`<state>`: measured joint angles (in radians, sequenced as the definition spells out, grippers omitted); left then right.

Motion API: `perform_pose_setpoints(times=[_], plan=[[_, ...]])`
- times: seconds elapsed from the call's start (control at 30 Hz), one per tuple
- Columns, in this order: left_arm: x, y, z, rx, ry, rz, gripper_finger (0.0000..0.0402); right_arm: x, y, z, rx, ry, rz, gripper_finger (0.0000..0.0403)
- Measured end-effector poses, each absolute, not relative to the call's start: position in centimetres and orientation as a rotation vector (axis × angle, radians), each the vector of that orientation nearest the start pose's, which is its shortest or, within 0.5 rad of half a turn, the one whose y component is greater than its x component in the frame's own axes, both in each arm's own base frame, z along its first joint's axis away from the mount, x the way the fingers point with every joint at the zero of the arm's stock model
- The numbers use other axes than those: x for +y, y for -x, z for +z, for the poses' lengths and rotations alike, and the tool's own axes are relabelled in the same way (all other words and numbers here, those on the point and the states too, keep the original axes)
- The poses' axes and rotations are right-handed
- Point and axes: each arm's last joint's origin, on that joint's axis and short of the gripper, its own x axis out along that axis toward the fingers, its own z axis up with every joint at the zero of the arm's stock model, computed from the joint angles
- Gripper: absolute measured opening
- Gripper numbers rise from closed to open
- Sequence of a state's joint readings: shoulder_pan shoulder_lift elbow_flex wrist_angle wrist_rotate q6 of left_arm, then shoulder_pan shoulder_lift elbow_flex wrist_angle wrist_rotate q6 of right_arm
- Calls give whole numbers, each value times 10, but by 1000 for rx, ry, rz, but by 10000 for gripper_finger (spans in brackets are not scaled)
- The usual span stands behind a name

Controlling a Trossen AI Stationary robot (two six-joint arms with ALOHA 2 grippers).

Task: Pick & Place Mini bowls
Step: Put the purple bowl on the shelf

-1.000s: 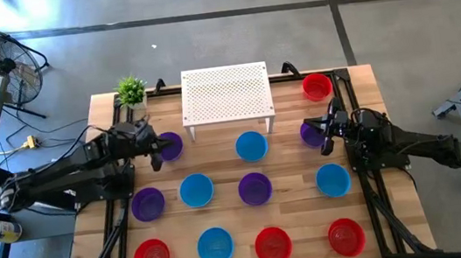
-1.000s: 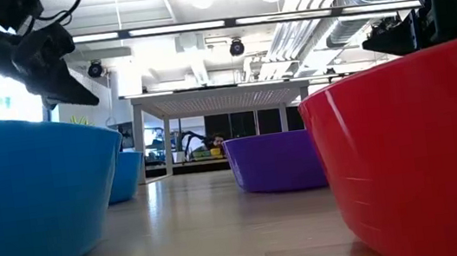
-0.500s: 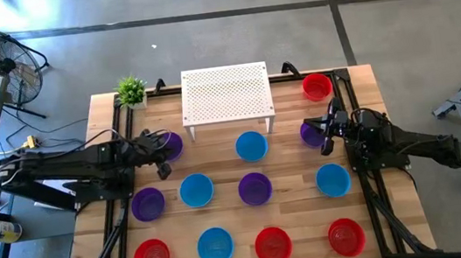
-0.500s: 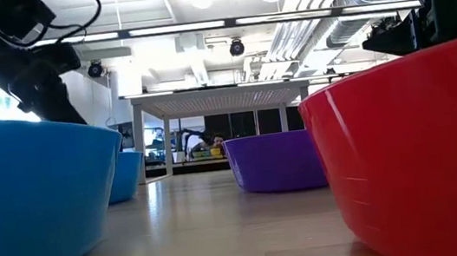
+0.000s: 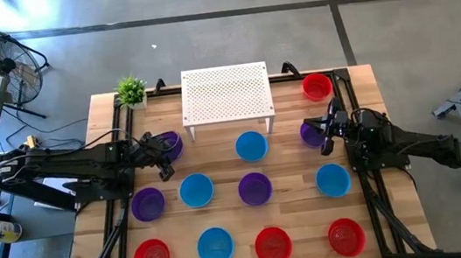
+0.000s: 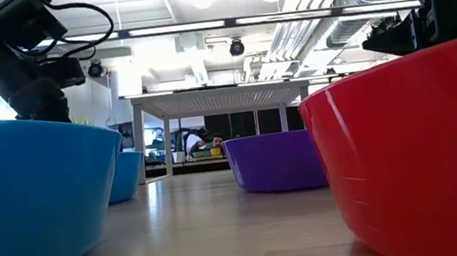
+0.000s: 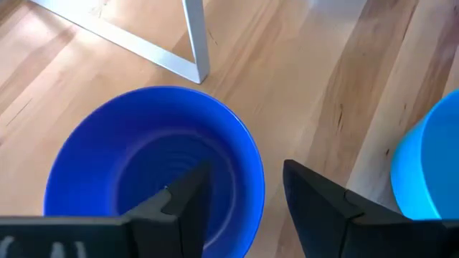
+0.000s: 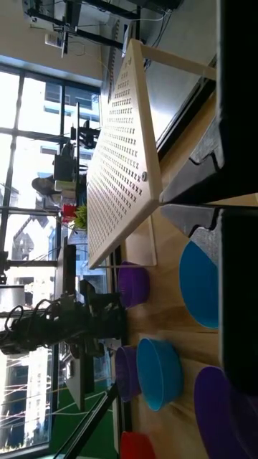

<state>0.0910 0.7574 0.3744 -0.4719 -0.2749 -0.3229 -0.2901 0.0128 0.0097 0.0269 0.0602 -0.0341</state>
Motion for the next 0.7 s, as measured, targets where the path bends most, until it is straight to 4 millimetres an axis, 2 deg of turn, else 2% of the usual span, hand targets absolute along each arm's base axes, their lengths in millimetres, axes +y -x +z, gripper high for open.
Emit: perform_pose_setpoints(times=[0.37, 0.7], plan=[[20, -140, 176, 796, 223, 469, 170, -30, -93, 168, -18, 37, -351, 0], [25, -155, 162, 860, 139, 555, 170, -30, -93, 168, -18, 36, -351, 0]])
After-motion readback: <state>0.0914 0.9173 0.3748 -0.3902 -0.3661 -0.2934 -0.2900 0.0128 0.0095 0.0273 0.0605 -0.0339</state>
